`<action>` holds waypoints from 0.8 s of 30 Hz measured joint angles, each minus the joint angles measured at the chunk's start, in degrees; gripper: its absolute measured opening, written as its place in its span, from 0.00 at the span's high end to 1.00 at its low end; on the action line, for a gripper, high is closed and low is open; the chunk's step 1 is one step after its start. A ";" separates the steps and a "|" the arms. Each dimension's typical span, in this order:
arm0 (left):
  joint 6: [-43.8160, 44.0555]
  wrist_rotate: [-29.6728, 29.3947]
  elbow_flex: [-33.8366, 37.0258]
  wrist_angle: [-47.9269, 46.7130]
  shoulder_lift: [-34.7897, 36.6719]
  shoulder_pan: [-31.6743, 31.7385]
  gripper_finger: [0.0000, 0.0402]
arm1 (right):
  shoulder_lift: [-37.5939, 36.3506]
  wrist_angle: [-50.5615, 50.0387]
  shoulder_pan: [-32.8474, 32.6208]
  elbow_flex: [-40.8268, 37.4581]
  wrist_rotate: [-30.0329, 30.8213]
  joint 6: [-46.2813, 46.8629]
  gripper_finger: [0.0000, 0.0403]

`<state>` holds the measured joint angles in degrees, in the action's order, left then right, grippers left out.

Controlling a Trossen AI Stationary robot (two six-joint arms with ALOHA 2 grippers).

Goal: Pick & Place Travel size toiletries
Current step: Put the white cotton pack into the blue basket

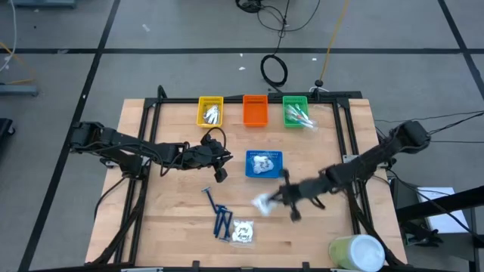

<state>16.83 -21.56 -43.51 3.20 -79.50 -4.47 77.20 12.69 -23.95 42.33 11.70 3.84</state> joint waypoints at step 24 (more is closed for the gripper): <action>-0.11 -0.02 0.00 -0.07 0.00 0.00 0.84 | 10.87 -6.53 22.82 -0.02 -1.53 2.12 1.00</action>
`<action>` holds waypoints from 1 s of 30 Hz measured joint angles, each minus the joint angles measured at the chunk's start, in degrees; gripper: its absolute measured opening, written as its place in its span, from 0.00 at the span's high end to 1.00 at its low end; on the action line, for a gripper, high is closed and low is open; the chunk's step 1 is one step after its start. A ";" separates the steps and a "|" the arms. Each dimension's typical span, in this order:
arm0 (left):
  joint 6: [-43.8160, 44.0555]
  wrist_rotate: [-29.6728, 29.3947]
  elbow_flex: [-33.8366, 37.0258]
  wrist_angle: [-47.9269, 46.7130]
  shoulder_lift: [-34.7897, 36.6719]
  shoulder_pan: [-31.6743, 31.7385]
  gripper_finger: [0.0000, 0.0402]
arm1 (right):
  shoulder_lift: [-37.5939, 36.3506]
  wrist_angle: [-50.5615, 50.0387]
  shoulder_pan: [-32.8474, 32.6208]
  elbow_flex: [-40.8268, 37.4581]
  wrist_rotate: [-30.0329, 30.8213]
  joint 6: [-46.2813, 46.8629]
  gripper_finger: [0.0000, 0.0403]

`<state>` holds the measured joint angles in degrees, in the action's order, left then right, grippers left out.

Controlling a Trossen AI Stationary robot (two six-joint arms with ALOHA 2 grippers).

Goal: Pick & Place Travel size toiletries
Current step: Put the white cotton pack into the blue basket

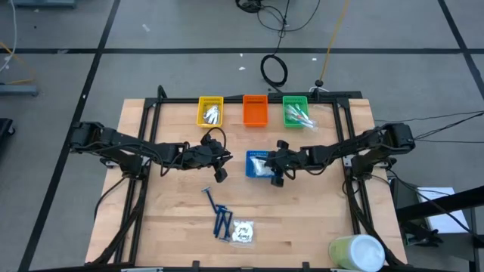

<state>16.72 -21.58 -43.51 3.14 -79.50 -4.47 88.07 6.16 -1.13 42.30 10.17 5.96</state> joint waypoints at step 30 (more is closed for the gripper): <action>0.46 0.00 0.00 -0.04 0.00 0.00 0.84 | -2.35 2.89 -0.09 0.02 0.17 1.89 0.41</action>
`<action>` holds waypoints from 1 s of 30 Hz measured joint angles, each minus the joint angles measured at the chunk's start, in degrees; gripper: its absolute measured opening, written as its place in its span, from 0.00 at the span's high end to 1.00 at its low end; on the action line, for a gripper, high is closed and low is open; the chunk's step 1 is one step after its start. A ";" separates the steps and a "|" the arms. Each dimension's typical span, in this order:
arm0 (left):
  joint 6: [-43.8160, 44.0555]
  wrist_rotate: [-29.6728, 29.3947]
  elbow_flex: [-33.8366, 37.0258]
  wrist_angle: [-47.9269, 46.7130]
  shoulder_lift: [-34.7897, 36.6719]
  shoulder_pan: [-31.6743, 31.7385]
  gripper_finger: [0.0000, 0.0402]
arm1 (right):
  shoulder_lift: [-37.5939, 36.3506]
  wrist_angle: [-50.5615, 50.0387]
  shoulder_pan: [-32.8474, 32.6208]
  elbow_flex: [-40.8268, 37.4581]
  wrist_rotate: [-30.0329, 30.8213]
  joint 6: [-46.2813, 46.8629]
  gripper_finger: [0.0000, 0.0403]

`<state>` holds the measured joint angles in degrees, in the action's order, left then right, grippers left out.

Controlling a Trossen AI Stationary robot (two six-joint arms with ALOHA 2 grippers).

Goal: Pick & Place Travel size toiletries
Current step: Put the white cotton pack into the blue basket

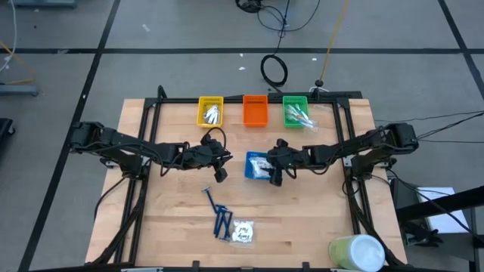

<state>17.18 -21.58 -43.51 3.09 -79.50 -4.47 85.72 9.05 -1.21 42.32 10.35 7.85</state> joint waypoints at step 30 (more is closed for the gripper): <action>1.00 28.32 -8.87 13.31 -25.83 -17.41 0.35 | -18.59 0.89 -3.26 -0.02 -5.92 -4.23 0.36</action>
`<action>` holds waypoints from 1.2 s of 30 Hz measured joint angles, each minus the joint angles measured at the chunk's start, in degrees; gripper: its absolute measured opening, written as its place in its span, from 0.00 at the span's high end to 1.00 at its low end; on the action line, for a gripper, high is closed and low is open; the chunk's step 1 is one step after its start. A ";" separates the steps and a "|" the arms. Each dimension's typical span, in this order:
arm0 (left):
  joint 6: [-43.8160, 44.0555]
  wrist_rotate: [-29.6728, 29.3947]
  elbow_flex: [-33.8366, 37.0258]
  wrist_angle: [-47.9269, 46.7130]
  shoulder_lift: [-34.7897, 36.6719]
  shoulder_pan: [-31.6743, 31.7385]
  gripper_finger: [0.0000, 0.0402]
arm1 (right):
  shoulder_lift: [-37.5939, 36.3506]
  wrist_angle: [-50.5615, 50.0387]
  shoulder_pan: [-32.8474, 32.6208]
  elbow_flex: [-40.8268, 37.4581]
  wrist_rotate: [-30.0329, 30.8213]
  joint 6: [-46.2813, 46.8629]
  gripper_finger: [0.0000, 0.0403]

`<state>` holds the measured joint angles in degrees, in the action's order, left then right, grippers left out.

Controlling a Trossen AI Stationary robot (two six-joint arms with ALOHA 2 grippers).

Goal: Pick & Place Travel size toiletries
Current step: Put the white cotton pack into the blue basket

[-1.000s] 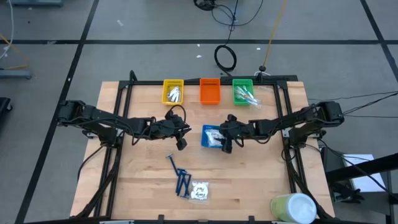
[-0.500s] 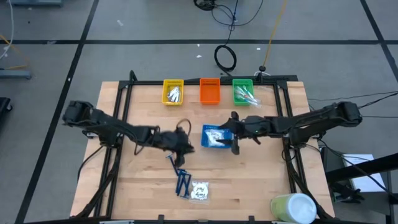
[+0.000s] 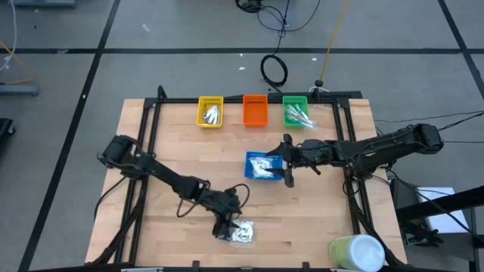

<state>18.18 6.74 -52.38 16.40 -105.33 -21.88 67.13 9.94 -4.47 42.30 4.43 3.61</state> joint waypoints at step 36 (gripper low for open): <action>-26.30 -22.72 0.15 -0.17 12.56 5.05 0.98 | -0.02 16.60 -3.15 -7.52 -0.09 -2.03 0.37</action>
<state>-8.12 -15.98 -52.23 16.23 -92.77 -16.84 67.11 26.54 -7.62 34.79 4.33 1.58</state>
